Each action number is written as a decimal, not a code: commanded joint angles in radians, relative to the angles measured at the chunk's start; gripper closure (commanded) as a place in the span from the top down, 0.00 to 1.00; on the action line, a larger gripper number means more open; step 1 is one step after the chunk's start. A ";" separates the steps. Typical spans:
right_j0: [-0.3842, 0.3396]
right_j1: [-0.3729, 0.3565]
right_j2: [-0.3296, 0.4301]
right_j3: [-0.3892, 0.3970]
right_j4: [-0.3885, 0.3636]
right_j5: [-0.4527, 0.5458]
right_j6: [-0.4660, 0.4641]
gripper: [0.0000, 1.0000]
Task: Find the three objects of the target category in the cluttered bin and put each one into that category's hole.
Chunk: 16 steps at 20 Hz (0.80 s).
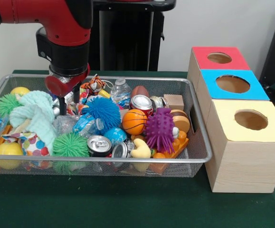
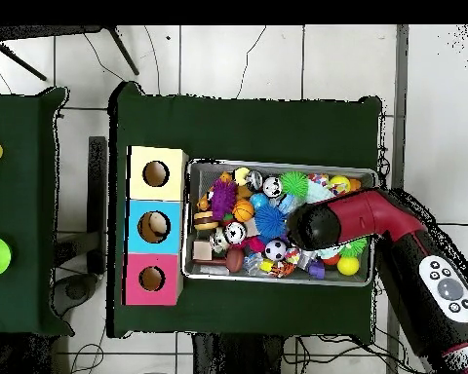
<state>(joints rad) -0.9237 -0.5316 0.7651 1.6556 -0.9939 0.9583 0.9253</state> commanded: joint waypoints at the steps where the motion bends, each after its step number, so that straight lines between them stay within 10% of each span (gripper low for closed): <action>1: 0.033 0.004 -0.058 -0.016 0.018 0.124 -0.202 1.00; 16: 0.025 0.034 -0.069 -0.033 -0.006 0.066 -0.235 1.00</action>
<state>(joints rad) -0.8957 -0.5298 0.7459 1.6555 -0.9832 0.9595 0.9253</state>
